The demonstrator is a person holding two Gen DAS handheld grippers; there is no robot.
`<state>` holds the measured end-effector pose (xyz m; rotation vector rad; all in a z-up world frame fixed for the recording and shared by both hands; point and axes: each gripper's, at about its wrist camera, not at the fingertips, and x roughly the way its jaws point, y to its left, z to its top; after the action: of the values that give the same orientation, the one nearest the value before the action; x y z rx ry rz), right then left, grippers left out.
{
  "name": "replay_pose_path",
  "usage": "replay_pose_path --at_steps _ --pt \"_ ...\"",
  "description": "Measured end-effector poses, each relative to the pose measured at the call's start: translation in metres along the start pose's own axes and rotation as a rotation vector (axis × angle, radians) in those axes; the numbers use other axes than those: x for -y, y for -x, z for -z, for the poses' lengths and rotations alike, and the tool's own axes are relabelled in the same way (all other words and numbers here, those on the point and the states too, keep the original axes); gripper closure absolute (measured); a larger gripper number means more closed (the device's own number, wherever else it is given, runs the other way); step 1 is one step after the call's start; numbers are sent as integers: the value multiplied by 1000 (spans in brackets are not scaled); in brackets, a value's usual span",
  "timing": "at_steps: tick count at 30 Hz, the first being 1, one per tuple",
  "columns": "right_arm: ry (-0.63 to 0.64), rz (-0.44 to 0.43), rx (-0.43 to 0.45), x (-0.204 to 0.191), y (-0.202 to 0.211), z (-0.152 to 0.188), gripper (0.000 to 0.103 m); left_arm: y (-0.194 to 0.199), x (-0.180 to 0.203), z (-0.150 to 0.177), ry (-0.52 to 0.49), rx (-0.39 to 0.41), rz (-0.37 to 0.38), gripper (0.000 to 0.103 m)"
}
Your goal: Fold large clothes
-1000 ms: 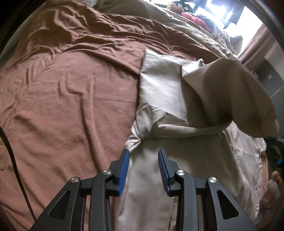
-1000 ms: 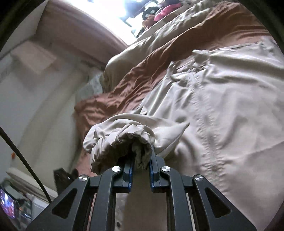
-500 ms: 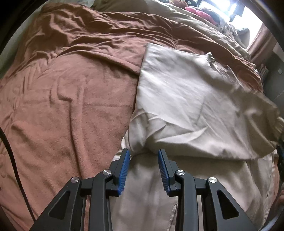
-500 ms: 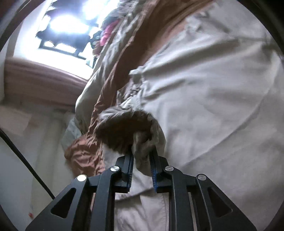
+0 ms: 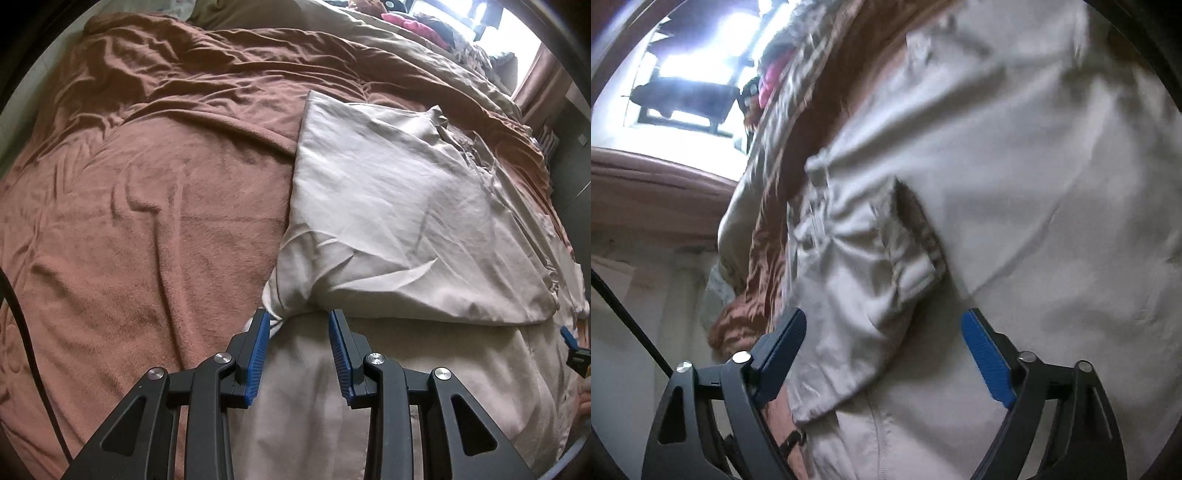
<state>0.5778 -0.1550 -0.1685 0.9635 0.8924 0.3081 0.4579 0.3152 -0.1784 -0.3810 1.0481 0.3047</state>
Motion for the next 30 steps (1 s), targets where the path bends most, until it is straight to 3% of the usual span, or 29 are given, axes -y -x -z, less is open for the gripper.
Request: replay_pose_path --at_steps 1,7,12,17,23,24,26,27,30 --pt "-5 1 -22 1 -5 -1 60 -2 0 0 -4 1 -4 68" --pt "11 29 -59 -3 -47 -20 88 -15 -4 -5 -3 -6 -23 68" --pt "33 9 -15 -6 -57 -38 93 -24 -8 -6 6 -14 -4 68" --pt "42 10 -7 -9 -75 -31 93 -26 -7 -8 10 -14 -16 68" --pt "-22 -7 -25 5 -52 -24 91 -8 3 -10 5 -12 -21 68" --pt "-19 4 -18 4 -47 -24 87 -3 5 -10 3 -11 -11 68" --pt "1 20 1 -3 -37 -24 56 9 12 -12 -2 -3 0 68" --pt "8 10 19 -5 -29 -24 26 15 16 -13 -6 2 -1 67" --pt "33 -9 67 -12 -10 -27 22 30 32 -13 -18 23 18 66"
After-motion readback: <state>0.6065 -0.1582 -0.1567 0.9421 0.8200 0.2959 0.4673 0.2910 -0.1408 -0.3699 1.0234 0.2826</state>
